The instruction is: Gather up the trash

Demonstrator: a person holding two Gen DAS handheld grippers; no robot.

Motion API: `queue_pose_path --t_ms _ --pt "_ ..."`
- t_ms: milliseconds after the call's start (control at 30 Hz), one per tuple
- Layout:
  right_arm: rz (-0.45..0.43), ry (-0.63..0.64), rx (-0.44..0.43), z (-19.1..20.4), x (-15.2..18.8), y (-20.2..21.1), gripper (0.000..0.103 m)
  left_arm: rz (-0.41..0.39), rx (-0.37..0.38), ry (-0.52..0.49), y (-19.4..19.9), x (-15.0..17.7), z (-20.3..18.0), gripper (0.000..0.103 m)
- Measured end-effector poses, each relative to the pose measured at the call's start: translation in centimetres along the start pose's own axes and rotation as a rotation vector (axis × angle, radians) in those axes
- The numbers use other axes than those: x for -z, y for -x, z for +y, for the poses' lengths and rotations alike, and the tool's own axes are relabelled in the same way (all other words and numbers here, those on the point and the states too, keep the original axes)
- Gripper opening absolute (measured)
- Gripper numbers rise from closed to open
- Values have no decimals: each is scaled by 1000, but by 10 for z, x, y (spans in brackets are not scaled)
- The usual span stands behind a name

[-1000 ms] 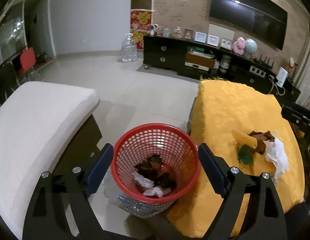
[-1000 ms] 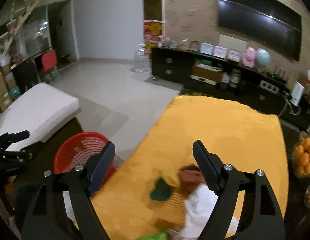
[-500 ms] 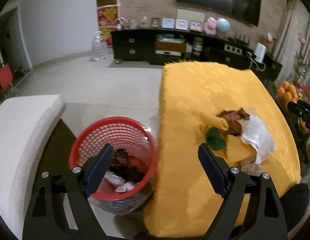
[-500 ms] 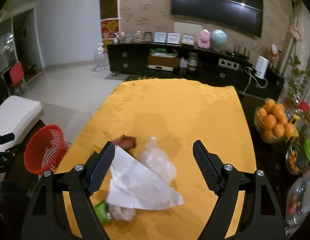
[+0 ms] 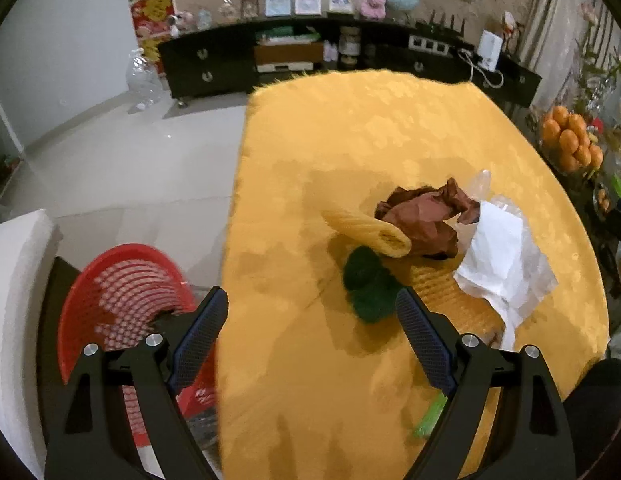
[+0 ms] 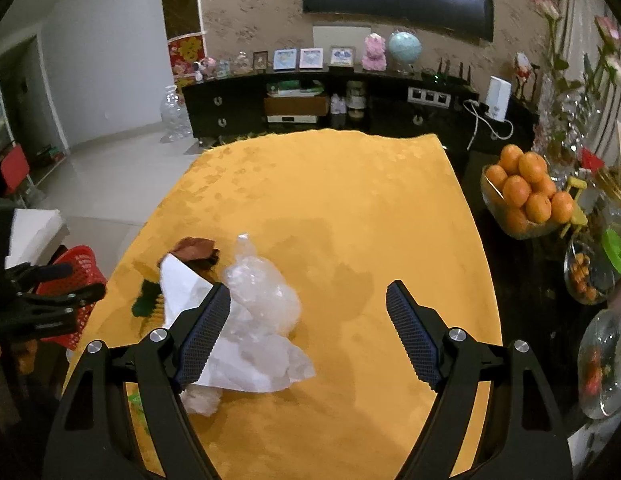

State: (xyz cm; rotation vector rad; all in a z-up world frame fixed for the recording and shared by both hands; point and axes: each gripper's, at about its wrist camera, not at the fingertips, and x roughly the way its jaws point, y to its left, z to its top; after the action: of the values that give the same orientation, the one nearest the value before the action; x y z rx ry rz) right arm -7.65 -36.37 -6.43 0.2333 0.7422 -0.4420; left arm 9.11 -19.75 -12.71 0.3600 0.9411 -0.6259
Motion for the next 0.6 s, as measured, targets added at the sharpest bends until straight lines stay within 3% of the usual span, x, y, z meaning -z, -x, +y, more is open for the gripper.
queue_pose_path --t_ms 333,600 --pt "39 -41 14 -16 8 -21 78 127 79 16 -62 -13 -9 57" --pt "62 -47 7 -14 12 -34 78 155 156 52 -76 -16 -12 49"
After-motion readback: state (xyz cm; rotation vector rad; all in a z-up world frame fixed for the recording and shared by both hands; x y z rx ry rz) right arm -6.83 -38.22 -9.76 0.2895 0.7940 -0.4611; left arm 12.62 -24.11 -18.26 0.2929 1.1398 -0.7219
